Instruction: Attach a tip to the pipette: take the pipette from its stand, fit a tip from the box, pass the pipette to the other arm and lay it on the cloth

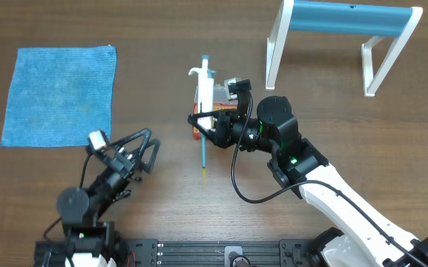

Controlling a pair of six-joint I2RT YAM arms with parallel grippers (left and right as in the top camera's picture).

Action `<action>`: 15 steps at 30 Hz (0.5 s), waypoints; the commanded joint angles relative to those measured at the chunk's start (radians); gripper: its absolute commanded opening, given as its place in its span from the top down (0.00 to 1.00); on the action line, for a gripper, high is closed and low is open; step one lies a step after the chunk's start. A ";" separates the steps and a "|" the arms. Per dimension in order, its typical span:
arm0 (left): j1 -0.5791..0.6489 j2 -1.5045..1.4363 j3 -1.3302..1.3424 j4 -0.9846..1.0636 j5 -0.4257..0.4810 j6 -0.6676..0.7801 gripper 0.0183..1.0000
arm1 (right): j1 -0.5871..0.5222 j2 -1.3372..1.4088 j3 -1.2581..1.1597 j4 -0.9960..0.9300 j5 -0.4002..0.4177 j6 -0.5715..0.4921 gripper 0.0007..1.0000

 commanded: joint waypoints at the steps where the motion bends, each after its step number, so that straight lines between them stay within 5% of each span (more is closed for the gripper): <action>1: -0.003 0.280 0.173 0.093 0.224 0.148 0.07 | -0.004 -0.005 0.017 0.008 -0.141 0.032 0.92; 10: -0.032 0.752 0.497 0.320 0.544 0.217 0.07 | -0.004 -0.005 0.017 0.006 -0.204 0.032 0.92; 15: -0.089 0.871 0.531 0.352 0.579 0.217 0.07 | -0.004 -0.005 0.017 0.006 -0.205 0.032 0.92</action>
